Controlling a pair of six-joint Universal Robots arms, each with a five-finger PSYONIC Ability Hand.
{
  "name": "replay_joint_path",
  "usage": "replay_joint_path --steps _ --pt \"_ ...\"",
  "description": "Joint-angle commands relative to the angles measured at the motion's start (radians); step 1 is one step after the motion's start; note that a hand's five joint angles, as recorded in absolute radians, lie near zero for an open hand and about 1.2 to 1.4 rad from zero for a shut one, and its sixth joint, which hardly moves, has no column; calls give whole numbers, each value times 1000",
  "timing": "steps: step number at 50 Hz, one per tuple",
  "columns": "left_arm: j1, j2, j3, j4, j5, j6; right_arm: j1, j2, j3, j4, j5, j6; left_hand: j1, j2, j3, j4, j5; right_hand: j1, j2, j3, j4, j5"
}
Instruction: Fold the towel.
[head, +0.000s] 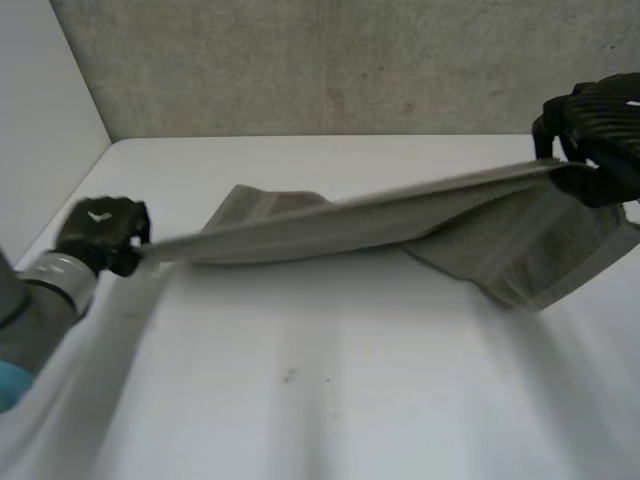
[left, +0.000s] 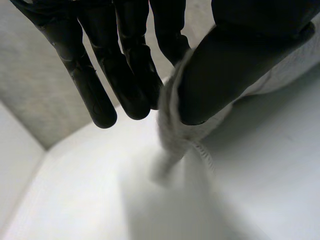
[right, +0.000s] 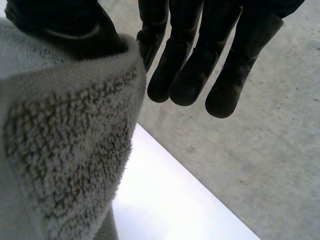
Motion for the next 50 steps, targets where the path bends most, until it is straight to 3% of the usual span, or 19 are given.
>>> replay_joint_path --steps 1,10,20,30,33,35,40,50 --pt "57 282 -46 -180 46 0 -78 0 -63 176 -16 -122 195 180 181 179 189 70 60 60 53 44" --pt "99 554 -162 -341 219 36 -92 0 -3 389 -28 -370 195 180 181 179 189 70 60 60 53 44" --pt "116 558 -259 -343 238 178 -159 24 114 449 -19 -615 195 180 181 179 189 70 60 60 53 44" --pt "56 266 -181 -218 227 196 -127 285 71 403 -20 -604 195 180 181 179 189 70 60 60 53 44" --pt "17 147 -98 -174 208 196 -90 388 26 352 -2 -559 195 180 181 179 189 70 60 60 53 44" --pt "-9 35 1 -159 152 197 -55 466 -33 313 52 -527 195 180 181 179 189 70 60 60 53 44" --pt "-41 -123 171 -163 71 196 -14 552 -115 259 113 -509 195 180 181 179 189 70 60 60 53 44" --pt "-67 -281 383 -159 55 175 31 659 -260 167 126 -408 195 180 181 179 189 70 60 60 53 44"
